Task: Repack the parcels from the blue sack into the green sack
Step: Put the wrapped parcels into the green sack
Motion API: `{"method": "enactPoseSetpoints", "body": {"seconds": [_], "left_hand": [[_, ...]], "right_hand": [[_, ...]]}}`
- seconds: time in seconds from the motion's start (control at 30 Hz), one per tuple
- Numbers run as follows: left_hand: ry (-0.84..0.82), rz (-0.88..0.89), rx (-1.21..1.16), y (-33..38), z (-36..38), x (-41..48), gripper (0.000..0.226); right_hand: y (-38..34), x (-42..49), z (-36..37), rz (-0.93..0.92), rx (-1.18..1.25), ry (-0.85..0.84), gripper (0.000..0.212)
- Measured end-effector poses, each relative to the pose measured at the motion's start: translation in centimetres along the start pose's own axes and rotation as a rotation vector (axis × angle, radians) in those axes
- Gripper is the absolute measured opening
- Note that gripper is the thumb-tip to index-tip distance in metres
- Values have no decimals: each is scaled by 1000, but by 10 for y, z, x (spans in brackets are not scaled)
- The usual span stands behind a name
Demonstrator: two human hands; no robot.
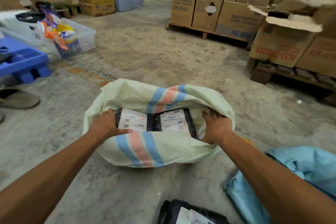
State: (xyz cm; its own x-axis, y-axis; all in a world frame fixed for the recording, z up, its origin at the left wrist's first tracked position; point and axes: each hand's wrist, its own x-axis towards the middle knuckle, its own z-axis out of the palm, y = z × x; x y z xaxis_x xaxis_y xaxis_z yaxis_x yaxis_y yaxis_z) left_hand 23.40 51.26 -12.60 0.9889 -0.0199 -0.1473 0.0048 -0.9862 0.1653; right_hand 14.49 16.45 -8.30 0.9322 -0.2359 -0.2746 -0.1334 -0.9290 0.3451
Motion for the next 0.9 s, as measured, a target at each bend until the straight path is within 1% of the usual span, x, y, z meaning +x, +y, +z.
{"method": "enactPoseSetpoints", "body": {"seconds": [0.03,0.07,0.13,0.2,0.27,0.3,0.37,0.43,0.53,0.57,0.6,0.63,0.67,0.7,0.73,0.77,0.8,0.83,0.87,0.9], "left_hand": [[-31,2,56,2,-8,-6,102],[-67,5,85,5,-16,-12,102],[-118,17,72,13,-30,-24,97],[-130,86,110,21,-41,-39,86],[-140,174,191,30,-51,-55,74],[-149,199,205,35,-58,-68,72],[-141,229,202,48,-70,-88,71],[-61,290,209,65,-85,-117,59],[71,407,169,92,-99,-164,41],[55,427,147,102,-102,-183,37],[-9,432,137,112,-101,-202,37],[-115,408,123,120,-94,-216,39],[-240,366,104,127,-83,-230,46],[-348,321,84,133,-72,-246,53],[-426,280,55,137,-62,-261,62],[-481,245,6,140,-50,-274,66],[-528,245,-69,142,-37,-283,66],[-552,254,-138,143,-26,-293,60],[-555,248,-193,142,-14,-304,55],[-600,186,-254,139,-3,-312,55]], "right_hand": [[4,-7,0,-5,-54,6,111],[5,-14,1,-26,-47,16,112],[7,-27,6,-111,70,60,108],[12,-47,3,-199,220,82,91],[18,-64,-6,-240,378,91,71],[21,-78,-13,-249,445,114,64],[26,-100,-26,-243,543,185,53],[34,-125,-37,-214,615,239,45],[46,-163,-39,-136,612,222,43],[51,-179,-39,-111,594,222,43],[56,-196,-37,-78,564,212,42],[59,-210,-29,-45,524,174,38],[61,-228,-20,-10,483,95,34],[64,-243,-5,18,454,0,35],[67,-257,13,57,462,-99,42],[70,-270,31,95,504,-187,51],[75,-284,46,132,565,-280,60],[80,-295,59,143,666,-355,65],[83,-309,70,161,763,-435,63],[83,-321,77,176,841,-508,57]]}}
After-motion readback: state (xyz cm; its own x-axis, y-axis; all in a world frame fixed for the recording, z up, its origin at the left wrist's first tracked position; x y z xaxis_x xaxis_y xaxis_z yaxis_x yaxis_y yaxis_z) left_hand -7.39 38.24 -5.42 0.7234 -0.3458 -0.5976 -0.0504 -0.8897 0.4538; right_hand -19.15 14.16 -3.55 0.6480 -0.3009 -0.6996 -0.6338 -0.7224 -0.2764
